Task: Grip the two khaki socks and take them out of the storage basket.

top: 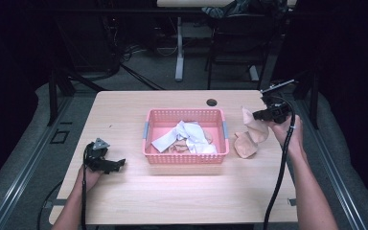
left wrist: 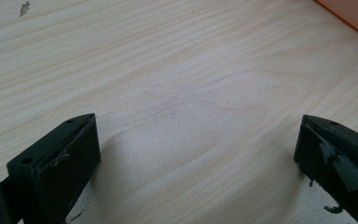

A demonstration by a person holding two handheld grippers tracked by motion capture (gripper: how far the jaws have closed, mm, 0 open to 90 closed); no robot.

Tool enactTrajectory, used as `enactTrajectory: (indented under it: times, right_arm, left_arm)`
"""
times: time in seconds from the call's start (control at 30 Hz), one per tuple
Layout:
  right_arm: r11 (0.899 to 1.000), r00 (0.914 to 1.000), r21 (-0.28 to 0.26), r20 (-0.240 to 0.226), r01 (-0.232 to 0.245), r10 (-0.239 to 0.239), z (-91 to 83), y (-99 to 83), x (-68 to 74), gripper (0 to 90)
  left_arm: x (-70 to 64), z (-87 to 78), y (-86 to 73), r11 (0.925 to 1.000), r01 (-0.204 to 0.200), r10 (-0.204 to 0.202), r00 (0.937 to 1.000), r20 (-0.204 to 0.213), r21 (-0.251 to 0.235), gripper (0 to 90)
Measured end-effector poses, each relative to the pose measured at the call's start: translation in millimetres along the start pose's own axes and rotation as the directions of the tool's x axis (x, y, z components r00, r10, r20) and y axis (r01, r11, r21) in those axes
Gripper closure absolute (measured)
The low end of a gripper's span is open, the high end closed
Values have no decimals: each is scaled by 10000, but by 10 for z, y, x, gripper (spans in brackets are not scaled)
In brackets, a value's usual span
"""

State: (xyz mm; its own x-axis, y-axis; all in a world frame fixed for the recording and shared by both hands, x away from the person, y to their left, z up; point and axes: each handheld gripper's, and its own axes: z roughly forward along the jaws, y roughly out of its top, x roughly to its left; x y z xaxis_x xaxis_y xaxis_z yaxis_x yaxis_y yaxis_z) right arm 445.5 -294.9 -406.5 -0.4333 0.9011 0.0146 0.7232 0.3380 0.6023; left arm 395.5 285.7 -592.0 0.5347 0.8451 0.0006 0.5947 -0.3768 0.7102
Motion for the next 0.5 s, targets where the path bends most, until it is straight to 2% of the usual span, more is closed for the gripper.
enactTrajectory:
  times: [0.07, 0.37, 0.5]
  right_arm:
    - [10000, 10000, 23, 15, -80, 80, 33, -37, -22, 856]
    - [9957, 9997, 894, 92, -233, 226, 288, -167, -68, 855]
    - [9935, 9996, 1104, 127, -261, 249, 383, -191, -84, 855]
  left_arm:
    - [0, 0, 0, 10000, -2, 2, 10000, -7, 6, 1]
    - [0, 0, 0, 10000, -1, 1, 10000, 2, -1, 0]
    - [0, 0, 0, 10000, 4, -4, 10000, 3, -4, 0]
